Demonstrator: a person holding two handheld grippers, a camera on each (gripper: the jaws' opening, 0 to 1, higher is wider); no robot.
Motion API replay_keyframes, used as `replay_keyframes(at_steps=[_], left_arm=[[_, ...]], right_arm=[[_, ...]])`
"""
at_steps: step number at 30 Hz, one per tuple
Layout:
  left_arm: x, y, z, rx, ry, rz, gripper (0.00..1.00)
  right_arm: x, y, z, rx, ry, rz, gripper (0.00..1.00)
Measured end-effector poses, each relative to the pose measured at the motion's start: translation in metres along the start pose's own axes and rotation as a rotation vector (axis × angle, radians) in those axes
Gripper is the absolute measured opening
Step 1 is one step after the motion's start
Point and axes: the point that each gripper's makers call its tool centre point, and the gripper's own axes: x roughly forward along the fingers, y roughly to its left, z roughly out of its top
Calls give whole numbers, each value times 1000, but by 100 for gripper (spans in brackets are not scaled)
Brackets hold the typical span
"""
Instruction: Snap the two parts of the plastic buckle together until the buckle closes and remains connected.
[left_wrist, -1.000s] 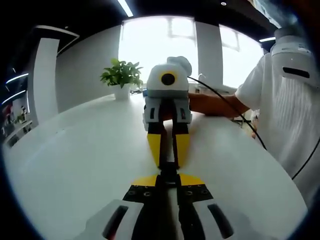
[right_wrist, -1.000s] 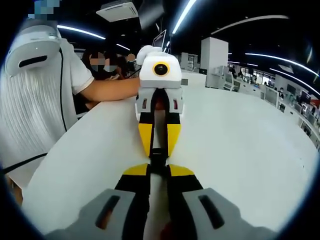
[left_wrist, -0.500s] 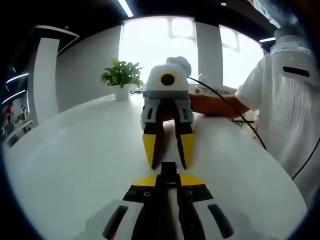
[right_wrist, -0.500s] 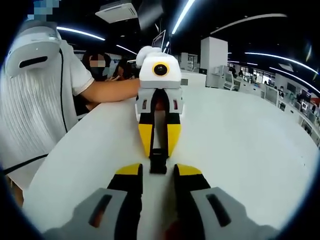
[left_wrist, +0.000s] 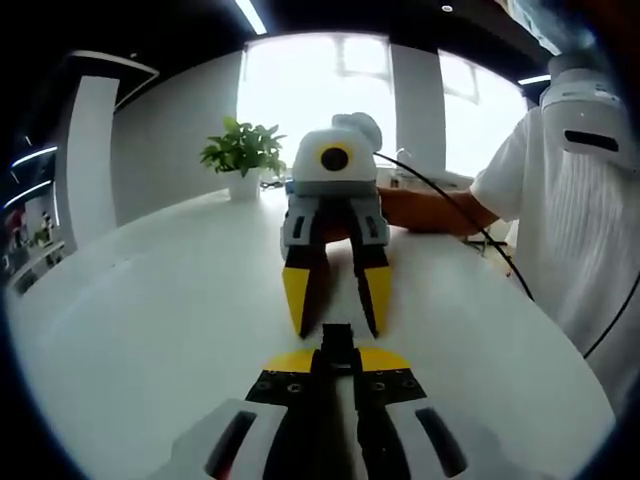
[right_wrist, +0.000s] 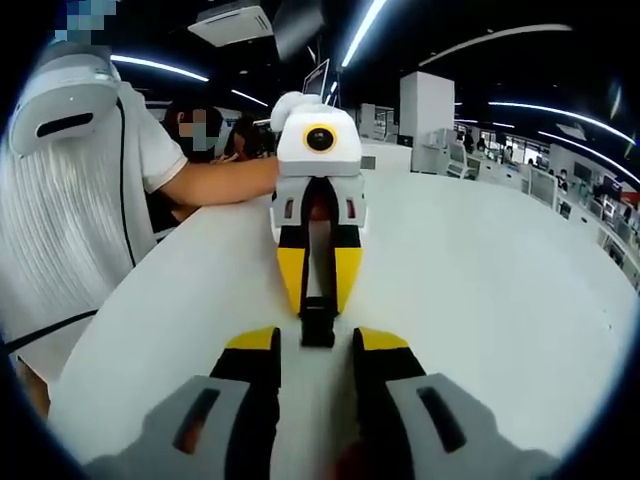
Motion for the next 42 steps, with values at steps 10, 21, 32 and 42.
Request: replay_keyframes(at_steps=[10, 21, 32, 42], left_arm=[[1, -5, 2, 4, -1, -20, 12], [-1, -2, 2, 14, 38, 0, 12], [3, 9, 4, 24, 77, 9, 12], [4, 26, 5, 40, 122, 15, 12]], right_arm=[[-13, -9, 7, 84, -46, -40, 30], [-33, -16, 11, 161, -50, -158, 33], [-55, -20, -8, 218, 30, -342, 29], [-72, -14, -12, 303, 26, -485, 33]])
